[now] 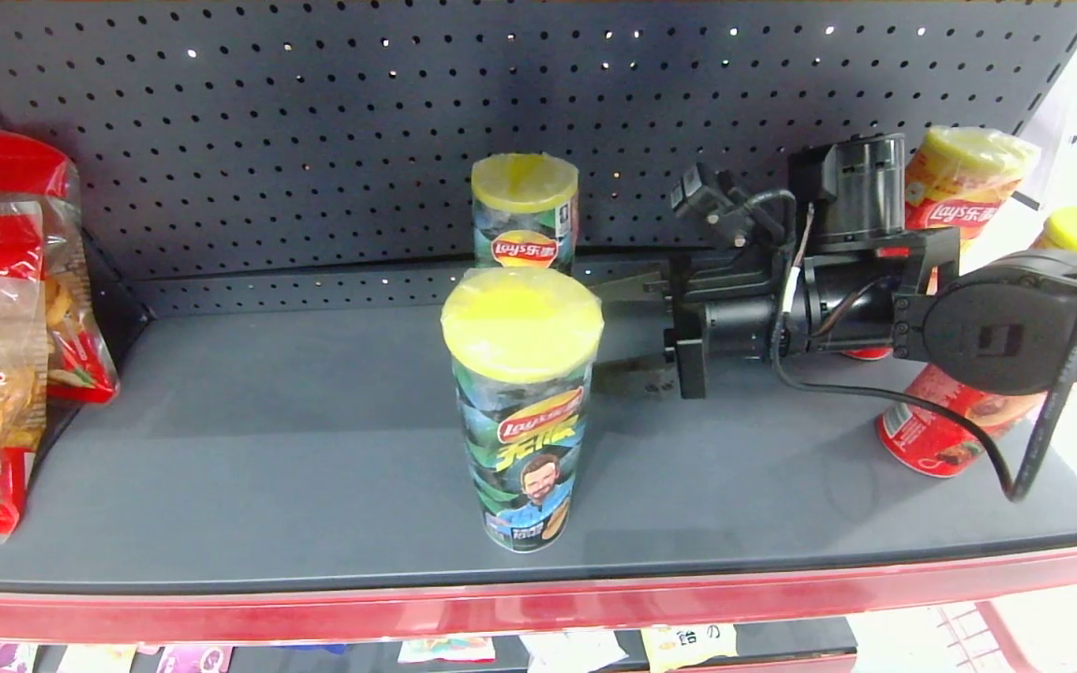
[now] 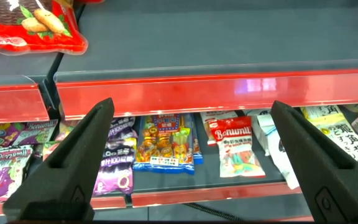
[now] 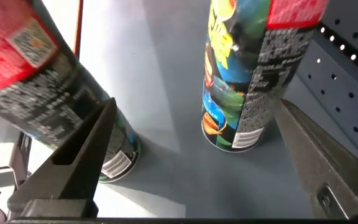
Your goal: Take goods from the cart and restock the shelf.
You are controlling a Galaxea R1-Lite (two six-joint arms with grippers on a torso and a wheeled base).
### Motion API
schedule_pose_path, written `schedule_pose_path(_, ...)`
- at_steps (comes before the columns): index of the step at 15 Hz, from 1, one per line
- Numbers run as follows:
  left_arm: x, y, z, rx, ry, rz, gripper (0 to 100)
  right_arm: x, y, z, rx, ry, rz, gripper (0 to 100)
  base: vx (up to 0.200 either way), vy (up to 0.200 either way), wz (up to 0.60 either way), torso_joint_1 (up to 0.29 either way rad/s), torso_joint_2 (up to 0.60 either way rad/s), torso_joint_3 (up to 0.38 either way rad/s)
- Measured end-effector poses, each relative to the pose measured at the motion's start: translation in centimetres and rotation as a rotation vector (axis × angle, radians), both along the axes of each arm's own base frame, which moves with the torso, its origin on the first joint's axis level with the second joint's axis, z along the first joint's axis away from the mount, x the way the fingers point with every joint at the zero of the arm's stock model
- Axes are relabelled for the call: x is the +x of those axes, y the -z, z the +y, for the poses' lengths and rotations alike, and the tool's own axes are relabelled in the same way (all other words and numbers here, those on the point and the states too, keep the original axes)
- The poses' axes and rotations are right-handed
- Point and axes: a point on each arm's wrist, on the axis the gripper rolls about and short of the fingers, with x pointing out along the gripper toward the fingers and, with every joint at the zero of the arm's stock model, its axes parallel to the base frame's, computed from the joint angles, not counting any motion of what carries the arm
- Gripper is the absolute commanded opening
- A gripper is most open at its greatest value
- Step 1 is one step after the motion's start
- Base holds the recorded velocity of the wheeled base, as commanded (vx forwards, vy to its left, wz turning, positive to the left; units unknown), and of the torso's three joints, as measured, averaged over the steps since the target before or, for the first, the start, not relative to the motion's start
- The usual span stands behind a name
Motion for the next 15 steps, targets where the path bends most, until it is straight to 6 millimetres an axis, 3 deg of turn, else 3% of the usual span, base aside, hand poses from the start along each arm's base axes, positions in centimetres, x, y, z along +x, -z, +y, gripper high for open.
schedule_pose_path(15,0.0,0.0,0.0,0.0,0.0,0.0,100,-2.5,0.6,-0.1,-0.018,-0.033,0.038,100,0.0,0.0,0.0,0.0,0.0,0.0)
